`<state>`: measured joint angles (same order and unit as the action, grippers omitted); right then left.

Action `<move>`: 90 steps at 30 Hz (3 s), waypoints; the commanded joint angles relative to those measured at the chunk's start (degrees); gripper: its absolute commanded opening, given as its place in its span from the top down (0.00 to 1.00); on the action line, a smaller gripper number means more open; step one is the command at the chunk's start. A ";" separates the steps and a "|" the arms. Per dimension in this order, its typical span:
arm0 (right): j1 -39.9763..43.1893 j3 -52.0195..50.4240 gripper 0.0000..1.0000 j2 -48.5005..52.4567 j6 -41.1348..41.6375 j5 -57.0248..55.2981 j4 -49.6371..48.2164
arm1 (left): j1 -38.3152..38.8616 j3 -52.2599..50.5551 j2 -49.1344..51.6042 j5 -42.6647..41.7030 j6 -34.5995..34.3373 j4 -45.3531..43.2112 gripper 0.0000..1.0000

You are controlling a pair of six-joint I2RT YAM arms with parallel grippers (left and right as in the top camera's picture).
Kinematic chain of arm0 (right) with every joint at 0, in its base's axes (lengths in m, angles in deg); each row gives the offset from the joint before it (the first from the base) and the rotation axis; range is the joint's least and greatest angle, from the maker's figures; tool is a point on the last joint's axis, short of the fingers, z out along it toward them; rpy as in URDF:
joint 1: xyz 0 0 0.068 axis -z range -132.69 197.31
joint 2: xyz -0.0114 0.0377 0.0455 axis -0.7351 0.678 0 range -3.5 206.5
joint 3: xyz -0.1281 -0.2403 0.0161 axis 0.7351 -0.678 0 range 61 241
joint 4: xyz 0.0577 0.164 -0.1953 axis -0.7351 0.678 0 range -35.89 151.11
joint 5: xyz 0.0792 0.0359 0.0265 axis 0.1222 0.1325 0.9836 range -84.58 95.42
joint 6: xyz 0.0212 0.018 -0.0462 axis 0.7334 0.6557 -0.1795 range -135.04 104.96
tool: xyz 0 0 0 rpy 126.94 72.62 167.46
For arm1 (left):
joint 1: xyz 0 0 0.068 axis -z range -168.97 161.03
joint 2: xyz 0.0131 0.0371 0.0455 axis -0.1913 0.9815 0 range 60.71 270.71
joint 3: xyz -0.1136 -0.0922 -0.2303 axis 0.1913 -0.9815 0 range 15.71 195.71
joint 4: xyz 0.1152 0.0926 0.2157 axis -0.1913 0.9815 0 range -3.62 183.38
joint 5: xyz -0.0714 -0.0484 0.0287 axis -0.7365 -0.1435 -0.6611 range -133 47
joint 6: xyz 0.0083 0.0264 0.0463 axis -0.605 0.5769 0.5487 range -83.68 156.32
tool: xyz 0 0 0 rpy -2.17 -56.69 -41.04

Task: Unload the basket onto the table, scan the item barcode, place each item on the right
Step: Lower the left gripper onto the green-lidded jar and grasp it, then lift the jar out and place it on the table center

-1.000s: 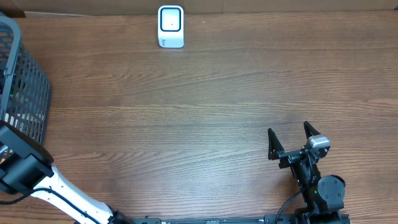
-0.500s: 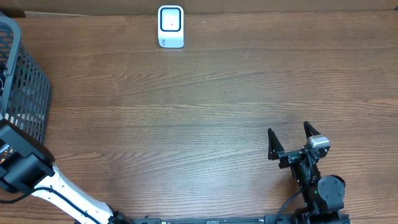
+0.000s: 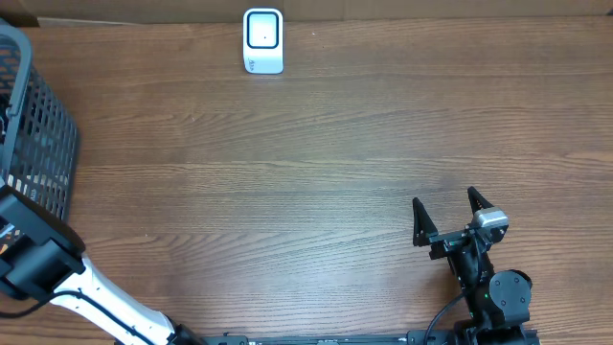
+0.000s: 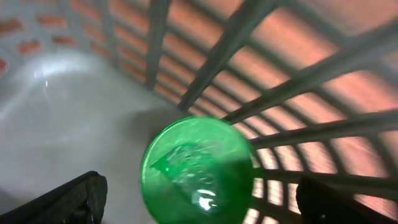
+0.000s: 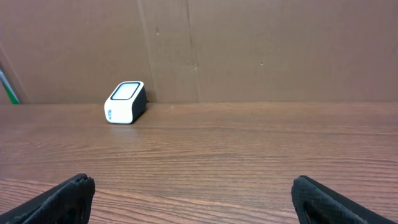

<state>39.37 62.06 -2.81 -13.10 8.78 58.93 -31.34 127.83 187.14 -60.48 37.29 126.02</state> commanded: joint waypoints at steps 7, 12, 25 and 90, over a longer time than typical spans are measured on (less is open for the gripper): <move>0.15 -0.59 0.00 -0.52 0.24 -0.76 -0.22 | 0.42 0.07 -0.55 -3.48 3.76 2.14 0.03; 0.15 -0.59 0.00 -0.52 0.24 -0.74 -0.22 | 0.35 0.07 1.07 0.13 3.80 2.12 0.04; 0.15 -0.59 0.00 -0.52 0.24 -0.76 -0.22 | 0.50 0.04 4.48 4.04 4.04 0.94 0.04; 0.15 -0.59 0.00 -0.52 0.24 -0.76 -0.24 | 2.34 0.17 -24.59 9.09 -16.50 2.69 0.56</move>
<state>39.37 62.06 -2.81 -13.10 8.78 58.91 -29.79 126.95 171.65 -51.10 25.31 128.45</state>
